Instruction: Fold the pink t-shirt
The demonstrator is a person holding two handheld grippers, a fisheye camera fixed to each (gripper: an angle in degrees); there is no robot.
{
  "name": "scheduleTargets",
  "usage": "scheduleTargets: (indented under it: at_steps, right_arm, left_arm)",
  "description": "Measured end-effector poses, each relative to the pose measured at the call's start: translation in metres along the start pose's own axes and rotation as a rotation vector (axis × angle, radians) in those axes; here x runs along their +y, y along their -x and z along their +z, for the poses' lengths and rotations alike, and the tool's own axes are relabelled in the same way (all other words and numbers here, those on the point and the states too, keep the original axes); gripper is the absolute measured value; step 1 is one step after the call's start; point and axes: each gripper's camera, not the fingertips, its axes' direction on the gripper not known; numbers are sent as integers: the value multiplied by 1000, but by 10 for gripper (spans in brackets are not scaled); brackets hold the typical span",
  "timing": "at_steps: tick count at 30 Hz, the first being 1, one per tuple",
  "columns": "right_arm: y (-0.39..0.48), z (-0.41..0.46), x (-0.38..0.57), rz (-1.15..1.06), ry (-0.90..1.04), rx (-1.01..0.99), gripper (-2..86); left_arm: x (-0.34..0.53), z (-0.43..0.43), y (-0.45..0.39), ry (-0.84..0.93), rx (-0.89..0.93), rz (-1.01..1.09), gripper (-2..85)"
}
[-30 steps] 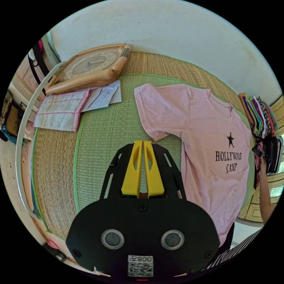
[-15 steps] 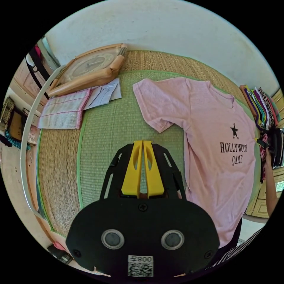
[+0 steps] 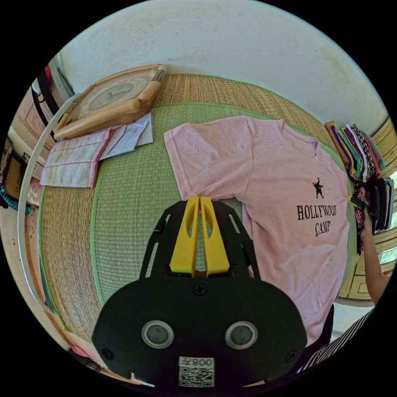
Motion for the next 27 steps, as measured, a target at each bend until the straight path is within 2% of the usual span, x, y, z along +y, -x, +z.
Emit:
scheduleTargets:
  at_steps: [3,8,14,19,23,27]
  right_arm:
    - [-4,-3,6,19,-31,-25,1]
    - [12,-15,-2,-25,-146,-23,1]
    - [50,-2,-30,-119,-188,-51,1]
    - [79,43,-58,-205,-72,-21,1]
    - [89,86,-80,-214,32,30,-1]
    - [83,91,-88,-167,10,-18,0]
  left_arm:
    - [9,-5,-2,-11,-43,-12,2]
    - [0,-23,-24,-172,-3,30,2]
    - [-47,18,-65,-112,57,99,2]
    - [-65,57,-79,-44,-26,77,1]
    - [-65,68,-73,-69,-33,31,2]
    - [-59,70,-70,-77,-32,0,2]
